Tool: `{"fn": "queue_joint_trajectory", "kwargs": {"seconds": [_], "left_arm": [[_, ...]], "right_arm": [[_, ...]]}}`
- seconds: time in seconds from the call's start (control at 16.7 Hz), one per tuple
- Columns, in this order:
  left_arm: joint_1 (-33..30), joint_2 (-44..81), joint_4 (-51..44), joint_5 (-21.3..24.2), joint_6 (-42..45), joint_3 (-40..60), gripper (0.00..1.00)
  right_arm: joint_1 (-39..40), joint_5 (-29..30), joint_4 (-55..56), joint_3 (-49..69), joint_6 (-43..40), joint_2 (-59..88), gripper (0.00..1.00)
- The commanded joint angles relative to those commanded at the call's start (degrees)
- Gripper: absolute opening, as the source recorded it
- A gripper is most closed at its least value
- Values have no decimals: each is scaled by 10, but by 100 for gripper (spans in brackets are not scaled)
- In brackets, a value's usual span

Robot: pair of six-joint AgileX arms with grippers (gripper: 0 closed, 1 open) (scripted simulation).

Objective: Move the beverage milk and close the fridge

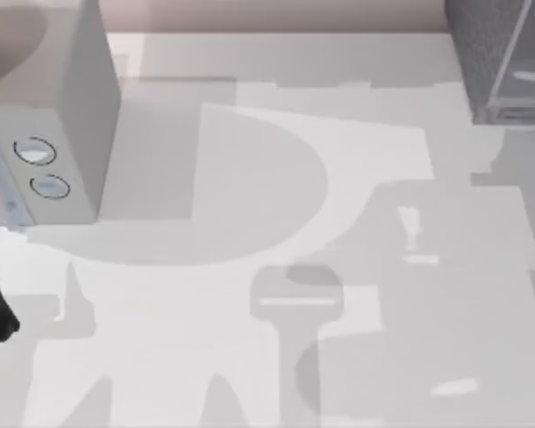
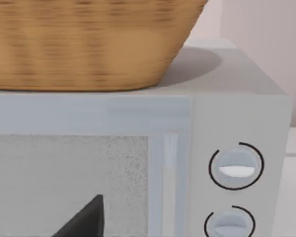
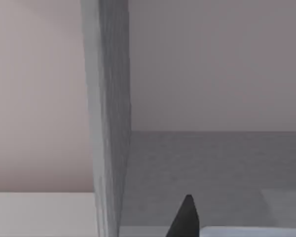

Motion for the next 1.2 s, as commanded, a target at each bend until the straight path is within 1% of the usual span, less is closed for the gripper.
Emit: {"fn": "queue_joint_trajectory", "kwargs": {"seconds": [0.48,0.66,0.84,1.2], "left_arm": [[0,0,0,0,0,0,100],[0,0,0,0,0,0,100],[0,0,0,0,0,0,100],[0,0,0,0,0,0,100]], "right_arm": [[-69,-76,-33,282,-7,245,0],[-92,-101,-52,366,-7,322,0],[-105,-115,-68,404,-8,361,0],[-104,-115,-69,405,-7,362,0]]}}
